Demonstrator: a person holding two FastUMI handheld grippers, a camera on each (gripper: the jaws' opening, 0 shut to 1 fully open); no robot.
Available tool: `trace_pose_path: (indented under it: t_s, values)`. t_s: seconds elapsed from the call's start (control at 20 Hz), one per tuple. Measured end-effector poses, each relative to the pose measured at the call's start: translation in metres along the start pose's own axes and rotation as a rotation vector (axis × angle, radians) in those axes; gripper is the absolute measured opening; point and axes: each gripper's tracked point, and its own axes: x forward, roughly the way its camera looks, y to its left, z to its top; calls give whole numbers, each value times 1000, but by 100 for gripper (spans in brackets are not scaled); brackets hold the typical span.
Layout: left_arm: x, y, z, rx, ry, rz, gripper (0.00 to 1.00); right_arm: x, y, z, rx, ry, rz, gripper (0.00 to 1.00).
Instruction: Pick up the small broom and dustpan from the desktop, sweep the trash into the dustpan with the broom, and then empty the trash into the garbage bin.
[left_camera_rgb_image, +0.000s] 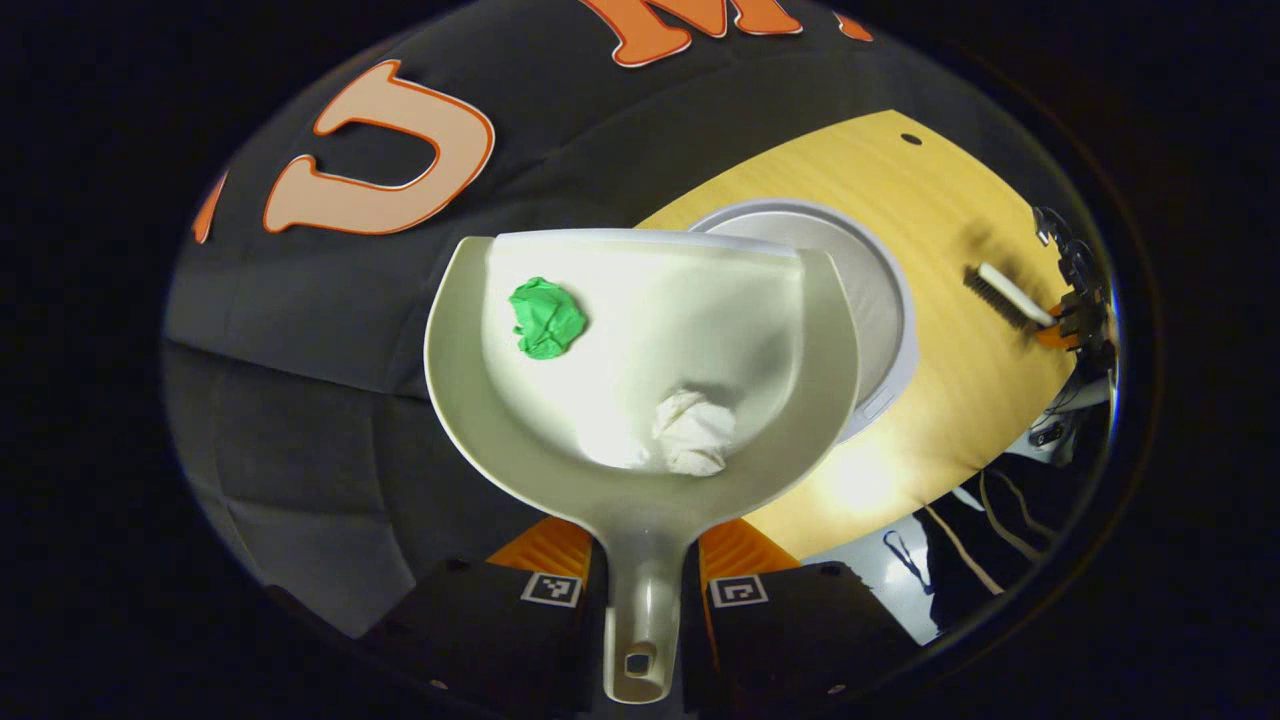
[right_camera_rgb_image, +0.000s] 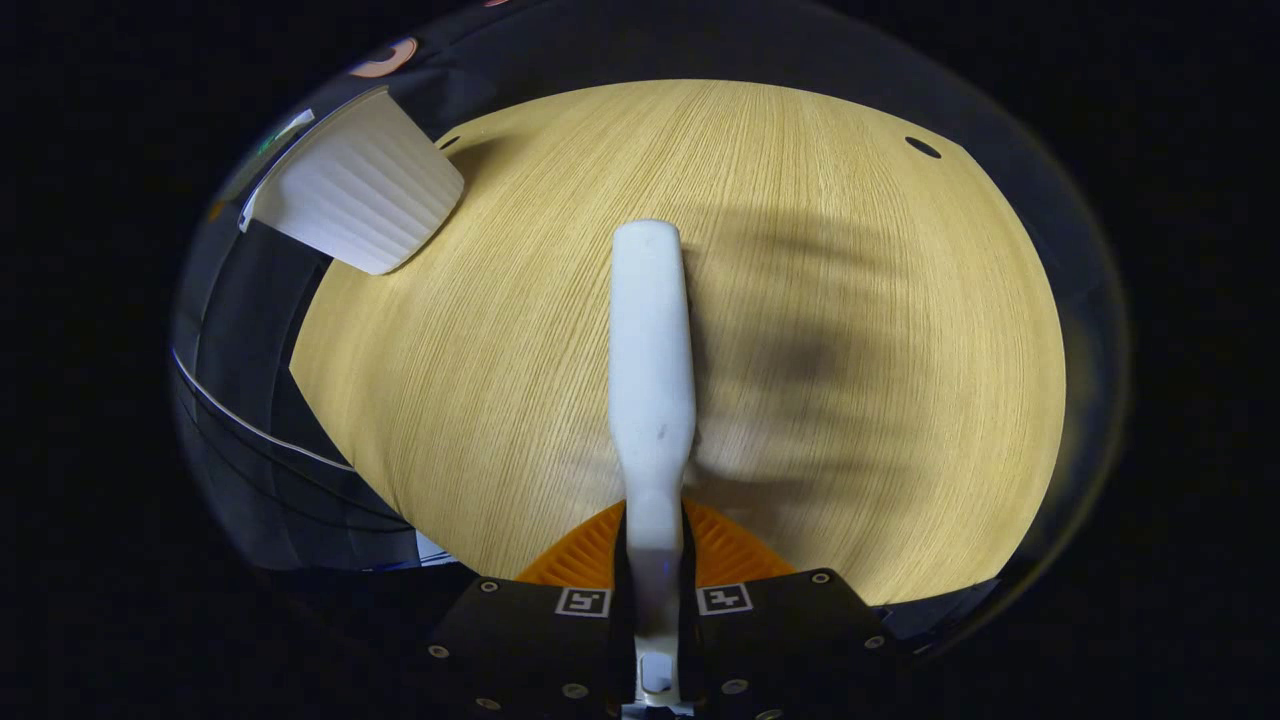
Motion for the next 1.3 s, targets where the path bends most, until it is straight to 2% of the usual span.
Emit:
trace_pose_path:
  t_s: [0.3,0.4,0.5,0.65,0.8,0.95,1.05,1.15,1.3]
  values:
    - [9,27,14,243,75,172,32,2,-1,4,17,-1,8,17]
    - [10,25,18,253,80,169,36,4,-1,5,21,0,11,16]
    - [12,23,20,268,80,154,32,4,-1,5,21,4,13,17]
    - [16,12,18,230,84,89,32,7,-1,7,28,6,19,17]
    - [28,-7,15,135,65,0,32,5,-1,9,41,6,33,16]
    - [21,-24,19,4,-23,-105,32,2,2,10,75,1,80,16]
    - [7,-31,31,-60,-99,-114,32,4,4,10,78,7,79,16]
    - [-6,-44,53,-91,-197,-119,32,3,5,11,92,4,81,16]
    - [-24,-89,93,-97,-301,-241,32,3,5,11,92,2,61,16]
